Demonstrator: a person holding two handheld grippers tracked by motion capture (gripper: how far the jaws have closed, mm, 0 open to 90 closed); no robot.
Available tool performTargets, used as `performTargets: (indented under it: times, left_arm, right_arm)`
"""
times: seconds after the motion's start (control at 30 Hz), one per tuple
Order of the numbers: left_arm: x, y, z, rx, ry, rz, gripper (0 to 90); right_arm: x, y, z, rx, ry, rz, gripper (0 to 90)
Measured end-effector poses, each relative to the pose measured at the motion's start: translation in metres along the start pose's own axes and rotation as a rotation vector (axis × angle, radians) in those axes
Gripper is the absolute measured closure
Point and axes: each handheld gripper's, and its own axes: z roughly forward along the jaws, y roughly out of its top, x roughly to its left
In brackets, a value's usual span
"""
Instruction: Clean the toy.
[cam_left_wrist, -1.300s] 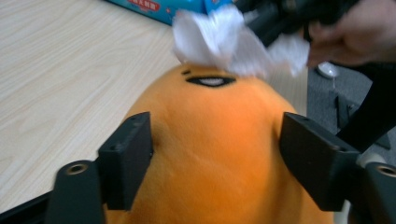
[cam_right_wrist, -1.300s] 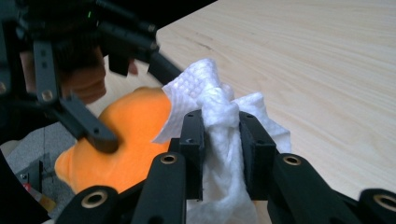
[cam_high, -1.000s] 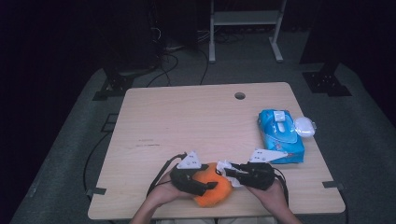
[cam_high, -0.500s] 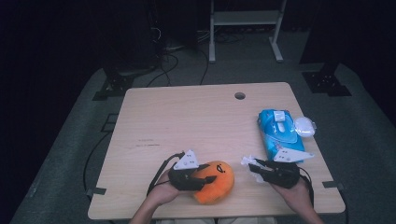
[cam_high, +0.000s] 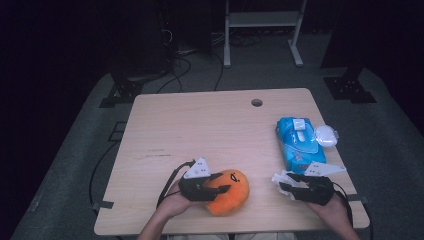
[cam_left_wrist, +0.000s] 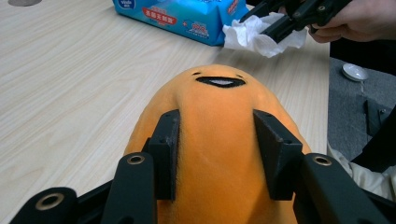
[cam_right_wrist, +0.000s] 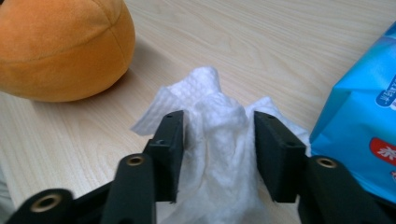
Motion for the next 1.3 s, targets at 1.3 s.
performTargets:
  times: [1.3]
  left_arm:
    - [0.086,0.048,0.03,0.017,0.199,-0.027,55.6]
  right_arm:
    - [-0.012,0.008,-0.012,-0.122,0.044,0.043,39.9]
